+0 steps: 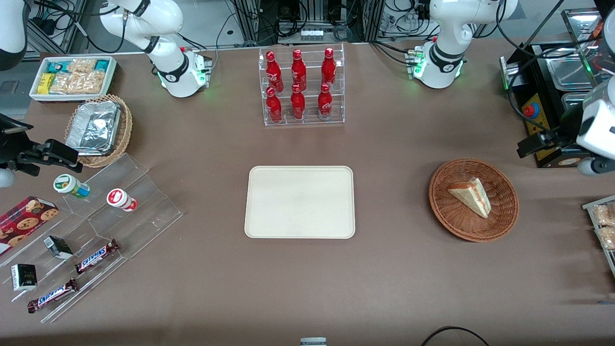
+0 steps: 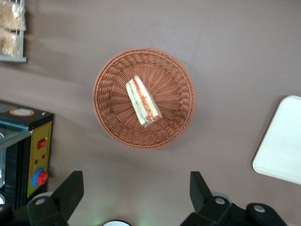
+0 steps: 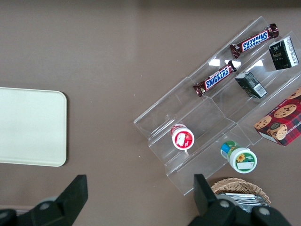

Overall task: Place sandwich from basket to tray
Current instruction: 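Move the left gripper over the wicker basket above the sandwich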

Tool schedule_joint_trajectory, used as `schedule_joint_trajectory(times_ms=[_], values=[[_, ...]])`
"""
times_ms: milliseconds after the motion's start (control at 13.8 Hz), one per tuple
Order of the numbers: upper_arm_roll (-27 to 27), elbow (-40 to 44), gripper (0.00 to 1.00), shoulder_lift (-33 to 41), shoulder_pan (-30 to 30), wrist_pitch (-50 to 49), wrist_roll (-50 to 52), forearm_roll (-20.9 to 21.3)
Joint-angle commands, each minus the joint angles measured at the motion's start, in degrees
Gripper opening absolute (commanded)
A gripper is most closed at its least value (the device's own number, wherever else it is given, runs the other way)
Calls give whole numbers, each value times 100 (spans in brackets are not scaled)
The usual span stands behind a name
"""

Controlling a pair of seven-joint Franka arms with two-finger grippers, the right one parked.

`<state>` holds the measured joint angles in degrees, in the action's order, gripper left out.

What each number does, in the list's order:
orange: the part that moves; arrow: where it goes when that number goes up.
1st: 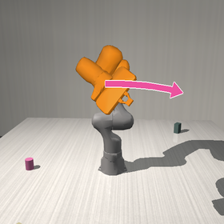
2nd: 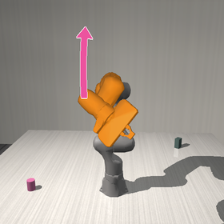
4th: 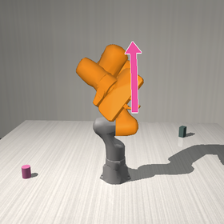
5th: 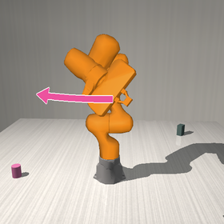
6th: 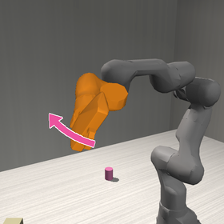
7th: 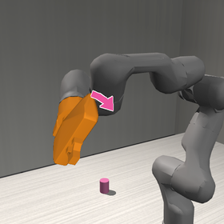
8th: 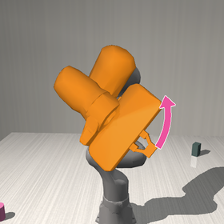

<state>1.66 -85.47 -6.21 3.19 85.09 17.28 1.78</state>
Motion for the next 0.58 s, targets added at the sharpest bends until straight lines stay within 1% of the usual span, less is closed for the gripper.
schedule_joint_trajectory(times_ms=[0,73,145,291,436,509], values=[[45,21,100,-317,-72,25,354,77],[45,-5,100,-467,-142,147,886,77],[45,-214,100,-486,-152,479,1318,77],[45,-837,100,-416,-134,1033,1655,86],[45,-1198,100,-425,-143,1490,2093,77],[45,-1548,100,-390,-143,1849,2331,86]])
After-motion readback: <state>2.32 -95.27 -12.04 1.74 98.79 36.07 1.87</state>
